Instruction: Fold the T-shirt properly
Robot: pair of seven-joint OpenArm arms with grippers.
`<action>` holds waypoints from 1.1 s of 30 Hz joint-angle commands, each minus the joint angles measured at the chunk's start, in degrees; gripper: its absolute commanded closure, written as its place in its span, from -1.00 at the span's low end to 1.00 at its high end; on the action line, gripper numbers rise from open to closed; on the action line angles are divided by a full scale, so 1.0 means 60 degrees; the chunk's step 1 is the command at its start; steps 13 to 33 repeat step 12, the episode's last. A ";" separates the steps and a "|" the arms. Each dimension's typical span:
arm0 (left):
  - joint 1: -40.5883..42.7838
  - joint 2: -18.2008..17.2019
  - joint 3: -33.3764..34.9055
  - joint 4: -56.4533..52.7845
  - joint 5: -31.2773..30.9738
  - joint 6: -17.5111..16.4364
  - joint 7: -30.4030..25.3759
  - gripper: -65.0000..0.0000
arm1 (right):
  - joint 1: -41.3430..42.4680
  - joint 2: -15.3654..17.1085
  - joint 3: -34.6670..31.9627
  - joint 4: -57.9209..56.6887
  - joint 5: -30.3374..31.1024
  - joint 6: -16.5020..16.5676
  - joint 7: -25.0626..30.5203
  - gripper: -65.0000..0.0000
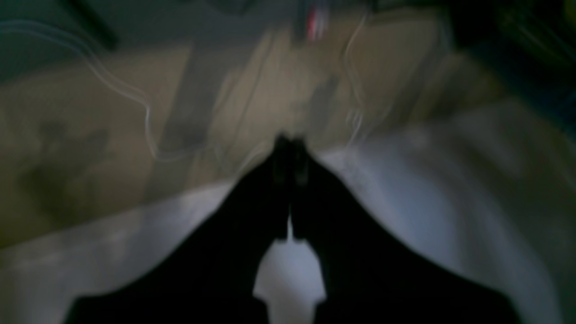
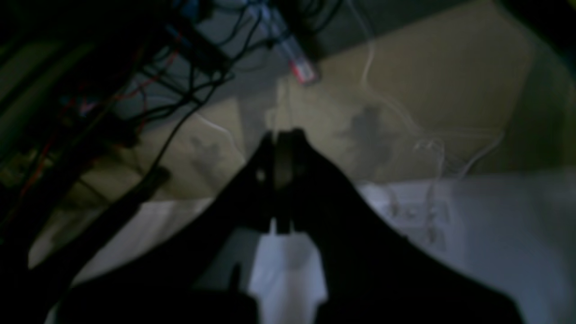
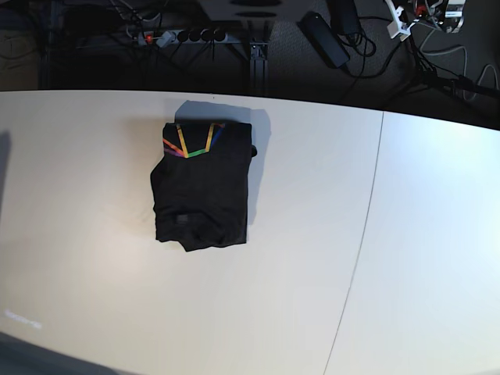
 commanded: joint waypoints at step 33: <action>-0.2856 0.1330 0.2419 -0.2506 0.1559 0.1464 -0.1377 1.00 | 0.3166 -0.0280 0.0058 -0.1038 0.0040 -0.0317 0.0004 1.00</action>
